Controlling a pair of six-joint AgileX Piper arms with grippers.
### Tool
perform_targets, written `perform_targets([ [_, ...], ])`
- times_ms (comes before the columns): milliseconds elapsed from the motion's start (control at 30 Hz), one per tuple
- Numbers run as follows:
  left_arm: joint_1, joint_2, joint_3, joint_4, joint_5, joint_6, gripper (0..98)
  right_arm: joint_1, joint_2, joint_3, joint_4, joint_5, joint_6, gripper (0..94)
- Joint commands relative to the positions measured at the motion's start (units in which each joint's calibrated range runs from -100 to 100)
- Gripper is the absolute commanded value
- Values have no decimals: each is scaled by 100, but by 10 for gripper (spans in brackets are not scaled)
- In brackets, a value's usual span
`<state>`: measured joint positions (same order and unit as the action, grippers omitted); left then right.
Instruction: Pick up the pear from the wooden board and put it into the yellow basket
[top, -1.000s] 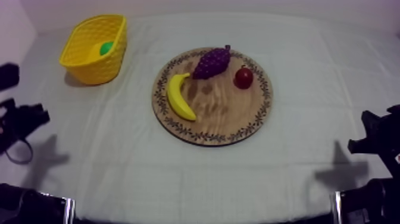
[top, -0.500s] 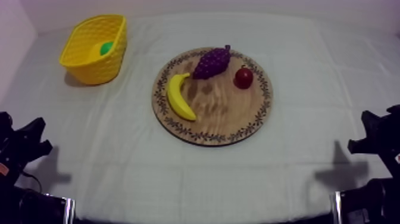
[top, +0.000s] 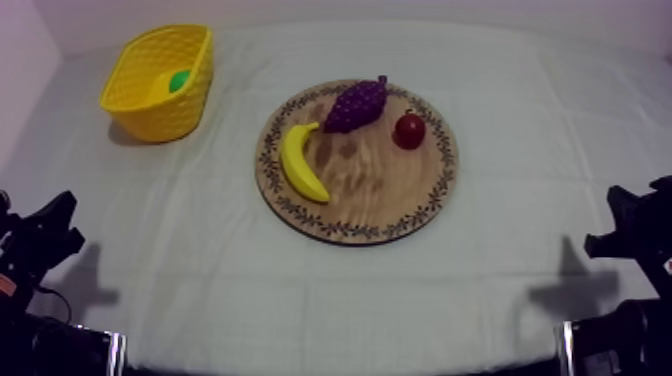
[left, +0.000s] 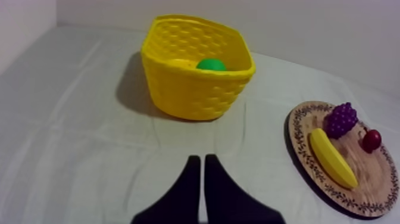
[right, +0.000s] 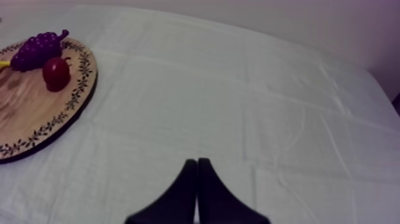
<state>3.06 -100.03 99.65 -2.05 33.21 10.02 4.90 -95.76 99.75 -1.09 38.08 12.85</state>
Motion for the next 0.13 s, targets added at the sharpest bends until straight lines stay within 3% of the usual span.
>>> perform_targets([
  [0,2,4,2,-2,-5,3,0,0,1,3,-1,-2,-2,3],
  [100,2,3,2,-2,-6,8,0,0,1,3,-1,-2,-2,3],
])
